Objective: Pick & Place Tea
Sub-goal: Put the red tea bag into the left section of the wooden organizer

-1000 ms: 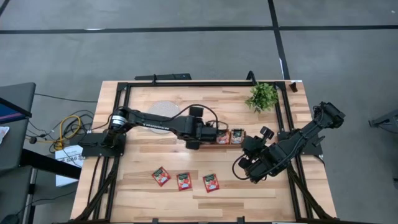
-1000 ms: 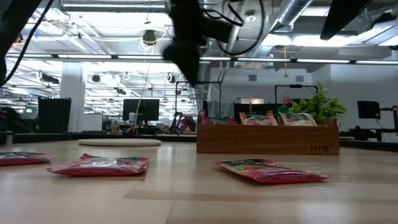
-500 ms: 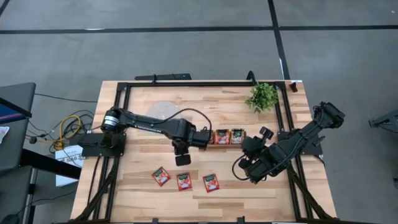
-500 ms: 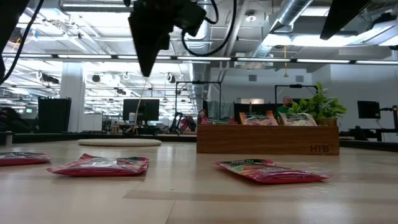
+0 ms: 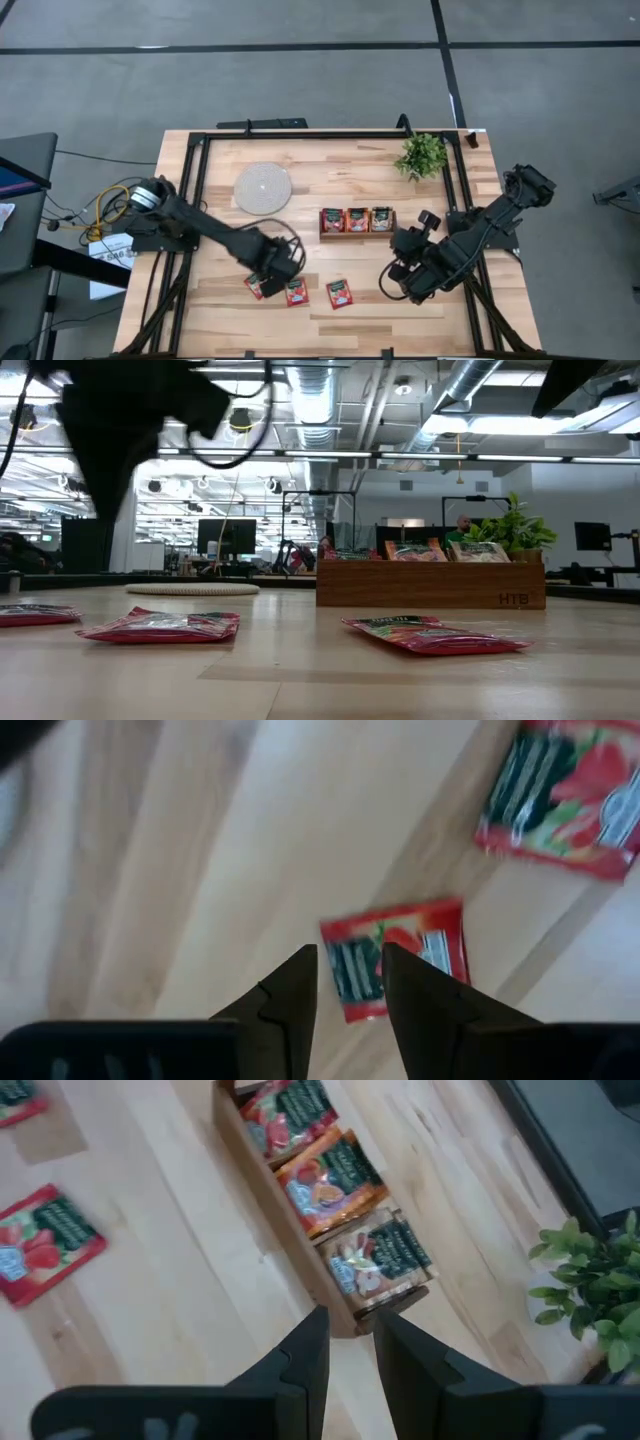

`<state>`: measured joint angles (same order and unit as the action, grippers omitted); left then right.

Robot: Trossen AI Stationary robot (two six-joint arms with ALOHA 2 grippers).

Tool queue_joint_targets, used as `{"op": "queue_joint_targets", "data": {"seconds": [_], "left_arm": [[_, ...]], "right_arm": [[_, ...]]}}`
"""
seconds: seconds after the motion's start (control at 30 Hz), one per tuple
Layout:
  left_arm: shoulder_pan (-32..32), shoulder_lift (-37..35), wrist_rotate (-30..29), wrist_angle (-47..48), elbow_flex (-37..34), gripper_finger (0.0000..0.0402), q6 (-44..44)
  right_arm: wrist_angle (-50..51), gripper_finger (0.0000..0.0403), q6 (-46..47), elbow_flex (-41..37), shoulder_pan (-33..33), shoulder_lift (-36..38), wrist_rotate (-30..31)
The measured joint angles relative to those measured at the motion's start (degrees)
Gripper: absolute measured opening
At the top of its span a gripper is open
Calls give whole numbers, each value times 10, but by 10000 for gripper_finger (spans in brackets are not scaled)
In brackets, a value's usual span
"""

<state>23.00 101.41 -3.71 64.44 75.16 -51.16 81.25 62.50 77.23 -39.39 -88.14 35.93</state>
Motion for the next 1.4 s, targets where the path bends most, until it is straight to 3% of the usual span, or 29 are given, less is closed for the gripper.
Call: {"op": "queue_joint_targets", "data": {"seconds": [0.4,0.6,1.07,1.4], "left_arm": [[74,-8,15,-26,-66,108,-109],[74,-8,15,-35,-98,108,-151],[62,-8,15,-91,-135,108,-153],[58,-82,33,-144,-202,108,-188]], "right_arm": [[-12,75,-5,0,-26,0,0],[-12,75,-30,0,-34,0,0],[-20,75,-61,0,-33,0,-16],[-21,75,-60,0,-33,0,-16]]}}
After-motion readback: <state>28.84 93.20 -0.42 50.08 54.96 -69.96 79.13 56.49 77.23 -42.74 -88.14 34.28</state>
